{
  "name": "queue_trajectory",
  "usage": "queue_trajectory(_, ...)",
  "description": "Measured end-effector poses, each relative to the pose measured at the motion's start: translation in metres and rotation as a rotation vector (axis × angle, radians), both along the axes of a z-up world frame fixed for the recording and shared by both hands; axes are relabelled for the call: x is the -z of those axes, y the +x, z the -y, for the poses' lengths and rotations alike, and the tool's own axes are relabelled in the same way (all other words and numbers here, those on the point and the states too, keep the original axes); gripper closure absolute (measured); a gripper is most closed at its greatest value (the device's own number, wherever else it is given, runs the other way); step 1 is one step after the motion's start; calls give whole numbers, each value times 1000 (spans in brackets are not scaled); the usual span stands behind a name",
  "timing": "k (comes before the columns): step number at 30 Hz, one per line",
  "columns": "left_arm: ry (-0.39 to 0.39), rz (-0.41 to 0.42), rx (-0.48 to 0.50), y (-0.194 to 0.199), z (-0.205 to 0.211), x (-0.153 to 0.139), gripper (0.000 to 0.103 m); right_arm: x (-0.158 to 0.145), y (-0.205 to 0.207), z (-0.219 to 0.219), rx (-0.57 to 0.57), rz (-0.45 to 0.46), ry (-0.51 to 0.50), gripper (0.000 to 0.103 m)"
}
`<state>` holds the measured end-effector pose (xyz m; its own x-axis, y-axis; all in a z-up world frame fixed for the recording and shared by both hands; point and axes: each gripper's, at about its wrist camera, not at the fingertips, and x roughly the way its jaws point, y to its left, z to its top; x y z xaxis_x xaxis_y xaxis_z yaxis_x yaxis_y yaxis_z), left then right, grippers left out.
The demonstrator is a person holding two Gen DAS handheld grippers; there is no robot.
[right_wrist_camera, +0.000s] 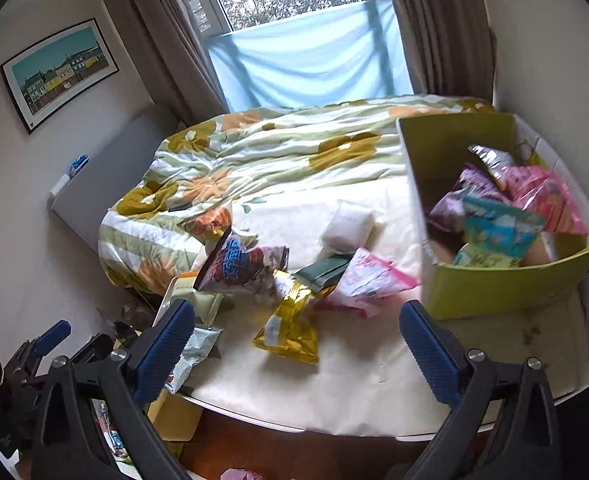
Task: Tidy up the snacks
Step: 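Move both open tools back over the remaining snacks on the table, then grasp rice cracker bag with left tool while right tool grasps yellow bag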
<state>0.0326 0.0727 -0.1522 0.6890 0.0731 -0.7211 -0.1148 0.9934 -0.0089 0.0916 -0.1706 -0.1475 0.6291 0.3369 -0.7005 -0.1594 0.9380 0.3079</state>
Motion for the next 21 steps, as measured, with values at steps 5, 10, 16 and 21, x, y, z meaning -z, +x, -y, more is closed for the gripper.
queue_trajectory(5, 20, -12, 1, 3, -10, 35, 1, 34, 12, -24, -18, -44, -9, 1)
queue_trajectory(10, 54, -42, 18, 11, -8, 68, 1, 63, 23, -42, -31, -82, -38, 1)
queue_trajectory(16, 160, -90, 66, 31, 6, 96, 1, 85, 38, -54, -16, -108, -67, 1)
queue_trajectory(21, 225, -189, 107, 57, 10, 116, 1, 98, 48, -59, -3, -137, -88, 1)
